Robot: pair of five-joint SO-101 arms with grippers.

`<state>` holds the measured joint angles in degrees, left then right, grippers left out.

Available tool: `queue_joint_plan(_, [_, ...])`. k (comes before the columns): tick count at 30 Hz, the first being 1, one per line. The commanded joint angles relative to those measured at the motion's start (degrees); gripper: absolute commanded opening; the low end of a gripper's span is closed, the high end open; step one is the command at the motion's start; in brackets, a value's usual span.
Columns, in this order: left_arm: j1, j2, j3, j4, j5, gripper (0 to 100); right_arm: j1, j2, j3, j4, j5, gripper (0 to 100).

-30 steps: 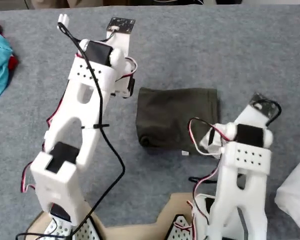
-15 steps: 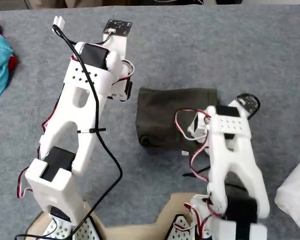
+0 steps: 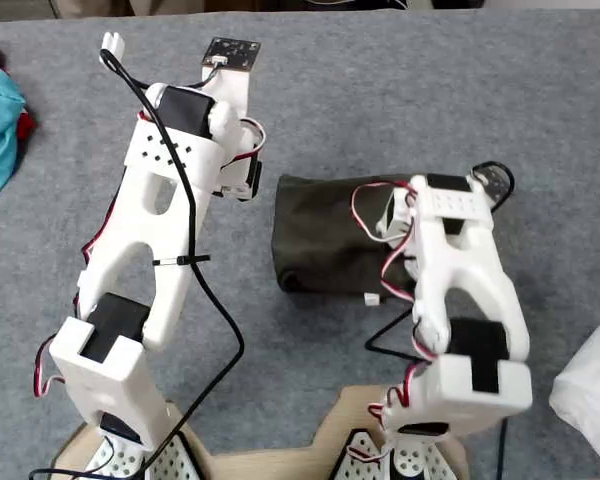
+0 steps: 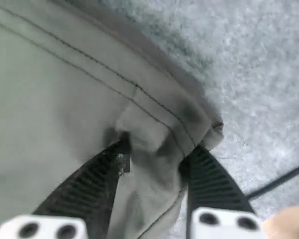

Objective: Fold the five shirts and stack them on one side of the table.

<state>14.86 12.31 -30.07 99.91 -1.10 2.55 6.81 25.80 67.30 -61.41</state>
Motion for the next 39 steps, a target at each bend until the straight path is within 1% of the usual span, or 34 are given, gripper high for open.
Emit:
queue_joint_plan(1, [-0.4,-3.0,-0.1,-0.5,-0.5,10,-0.1,3.5,-3.7,-0.4,-0.4,16.4])
queue_joint_plan(6, [-0.4,-3.0,-0.1,-0.5,-0.5,10,-0.1,6.9,-3.9,-0.3,-0.1,16.0])
queue_joint_plan(16, [-0.4,-3.1,-0.1,-0.5,-0.5,10,0.0,7.2,-4.0,-0.5,0.2,15.7])
queue_joint_plan(18, [-0.4,-3.2,-0.1,-0.4,-0.5,10,0.0,7.3,-4.0,-0.5,0.2,11.6])
queue_joint_plan(21, [-0.4,-3.5,-0.1,-0.4,-0.5,10,0.0,7.2,-4.0,-0.5,0.8,0.2])
queue_joint_plan(23, [-0.4,-3.6,-0.1,-0.4,-0.5,10,0.0,7.2,-4.0,-0.4,2.5,1.4])
queue_joint_plan(25, [-0.4,-3.6,-0.1,-0.4,-0.5,10,0.7,7.2,-4.8,0.0,3.1,0.5])
queue_joint_plan(29, [-1.8,-3.6,-0.1,-0.4,-0.5,10,4.5,7.1,-10.9,5.7,5.4,0.5])
queue_joint_plan(33, [-3.3,-3.6,0.0,-0.4,-0.5,10,8.9,7.1,-20.9,13.0,8.4,0.5])
queue_joint_plan(39, [-3.3,-3.6,-0.2,-0.2,-0.5,10,14.5,7.2,-36.8,23.9,13.0,0.5])
